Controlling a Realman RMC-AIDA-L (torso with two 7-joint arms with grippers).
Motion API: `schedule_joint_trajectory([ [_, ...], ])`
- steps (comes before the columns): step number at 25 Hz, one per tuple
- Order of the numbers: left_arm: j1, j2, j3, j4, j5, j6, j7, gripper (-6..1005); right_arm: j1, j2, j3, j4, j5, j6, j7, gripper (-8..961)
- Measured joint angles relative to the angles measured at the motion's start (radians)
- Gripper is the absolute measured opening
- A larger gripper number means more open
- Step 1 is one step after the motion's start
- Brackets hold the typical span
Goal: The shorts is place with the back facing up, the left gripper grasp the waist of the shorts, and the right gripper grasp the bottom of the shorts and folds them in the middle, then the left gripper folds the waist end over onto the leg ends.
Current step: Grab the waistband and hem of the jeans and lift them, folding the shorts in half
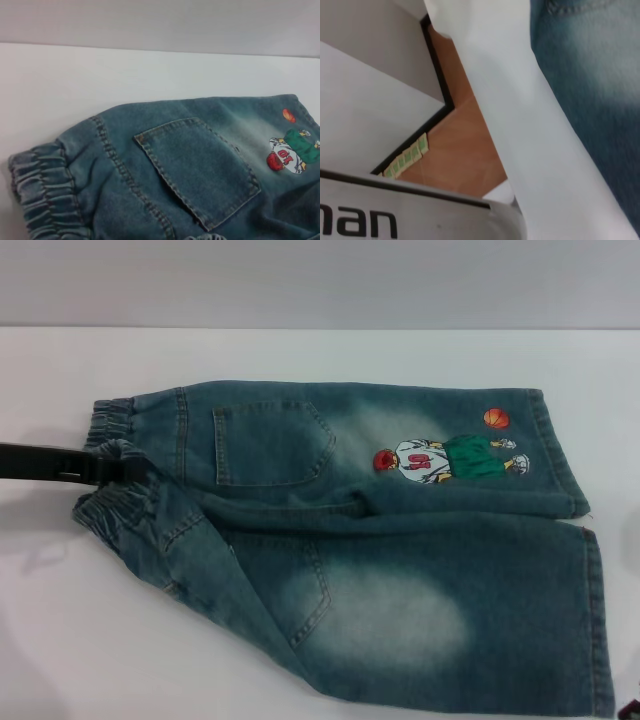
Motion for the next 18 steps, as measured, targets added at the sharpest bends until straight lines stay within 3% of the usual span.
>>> schedule_joint_trajectory([
  [18, 0.0, -0.008, 0.012, 0.0, 0.002, -0.012, -0.007, 75, 0.01, -0.003, 0.011, 0.005, -0.124, 0.088, 0.026, 655],
])
